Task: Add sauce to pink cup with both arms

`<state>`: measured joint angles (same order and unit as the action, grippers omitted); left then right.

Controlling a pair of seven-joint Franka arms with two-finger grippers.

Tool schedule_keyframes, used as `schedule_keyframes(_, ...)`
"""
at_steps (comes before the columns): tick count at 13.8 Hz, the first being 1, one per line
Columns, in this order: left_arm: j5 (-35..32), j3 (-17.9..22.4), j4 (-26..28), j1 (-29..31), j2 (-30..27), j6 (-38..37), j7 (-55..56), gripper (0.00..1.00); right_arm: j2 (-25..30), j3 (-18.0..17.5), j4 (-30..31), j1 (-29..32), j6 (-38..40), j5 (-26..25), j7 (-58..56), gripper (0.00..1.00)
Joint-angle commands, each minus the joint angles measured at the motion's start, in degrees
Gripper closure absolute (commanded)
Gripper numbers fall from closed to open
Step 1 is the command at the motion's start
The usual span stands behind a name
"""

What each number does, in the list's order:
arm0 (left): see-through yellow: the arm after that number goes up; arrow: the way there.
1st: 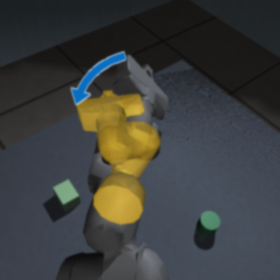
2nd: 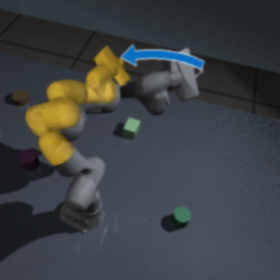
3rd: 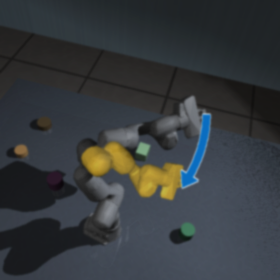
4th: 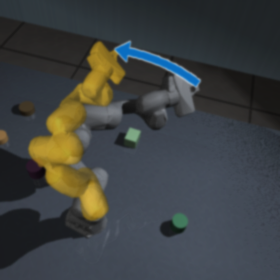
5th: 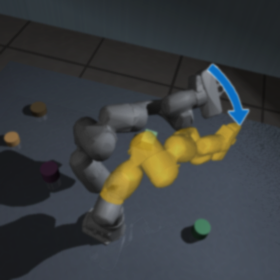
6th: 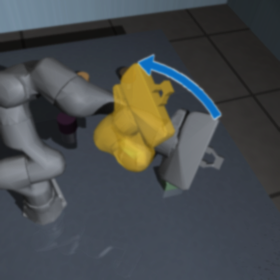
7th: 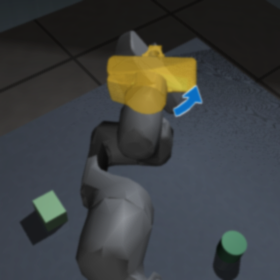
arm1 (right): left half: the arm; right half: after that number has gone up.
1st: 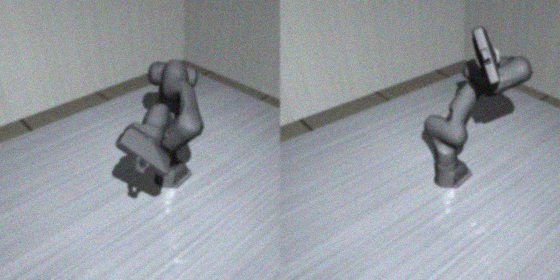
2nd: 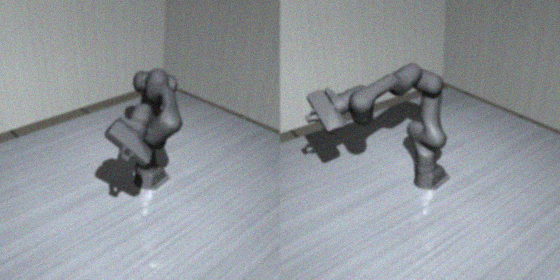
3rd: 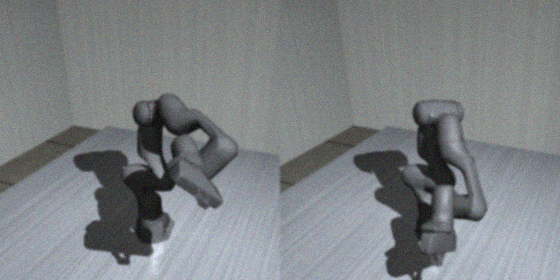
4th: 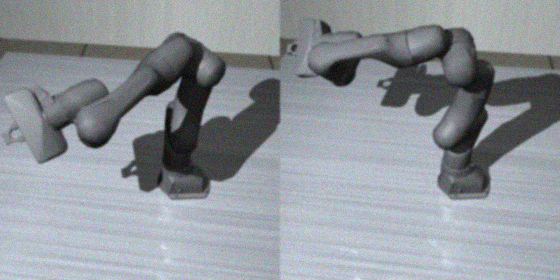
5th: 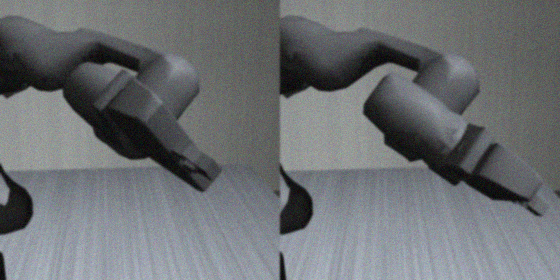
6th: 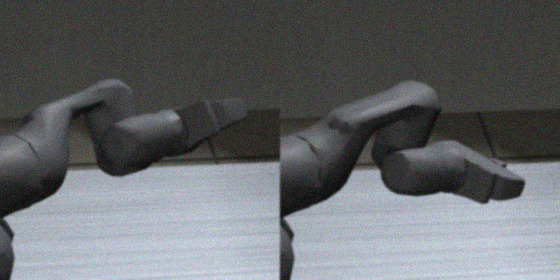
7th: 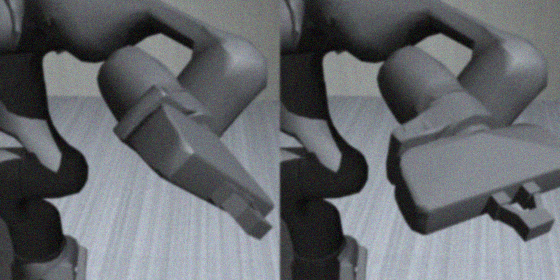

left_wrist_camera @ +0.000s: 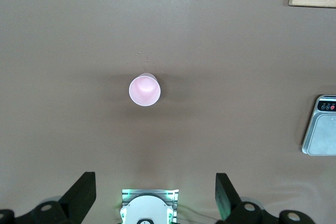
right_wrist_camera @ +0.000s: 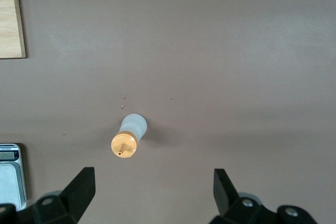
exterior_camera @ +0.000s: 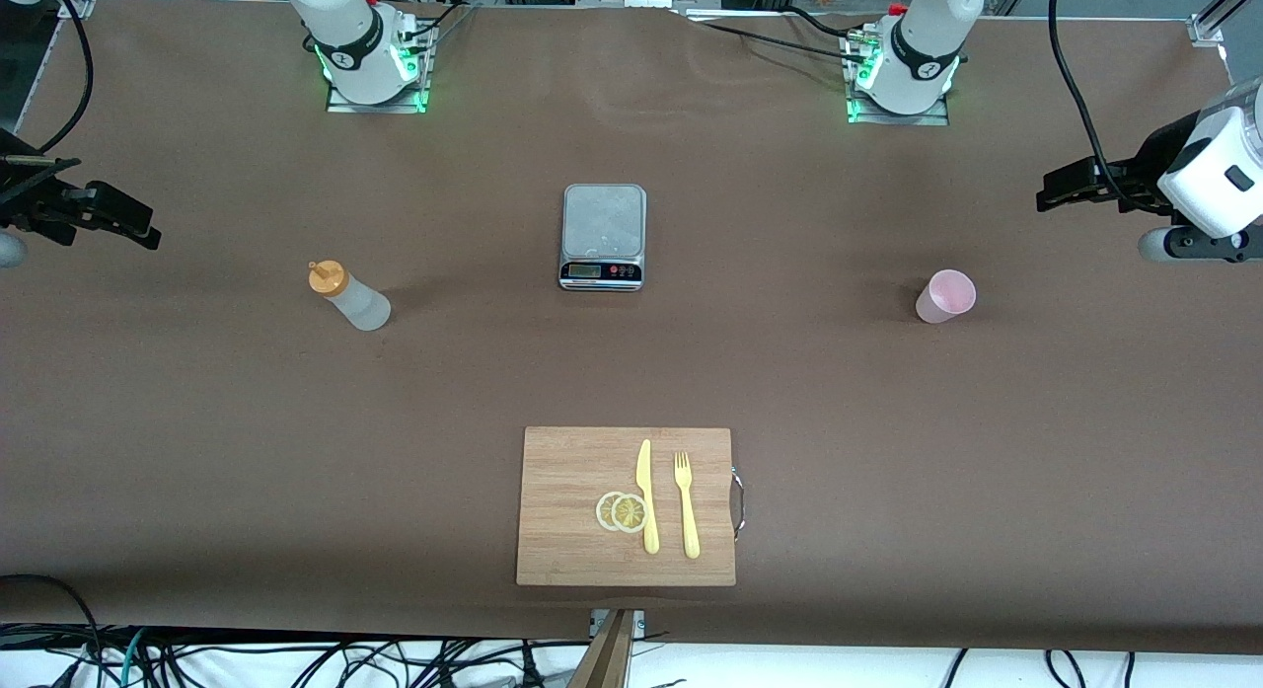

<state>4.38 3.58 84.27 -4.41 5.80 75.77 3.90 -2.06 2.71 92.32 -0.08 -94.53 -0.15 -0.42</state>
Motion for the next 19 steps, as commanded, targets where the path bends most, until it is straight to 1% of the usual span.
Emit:
schedule_keyframes(1,-0.51,-0.15,-1.57,-0.25,0.71,-0.97,0.58,0.00,-0.14,0.19,-0.39,0.17,-0.22,1.11,-0.72,0.00)
schedule_keyframes(19,-0.25,-0.15,-2.89,-0.51,1.41,-0.97,0.58,0.00,-0.23,0.19,-0.48,0.17,-0.13,1.11,-0.72,0.00)
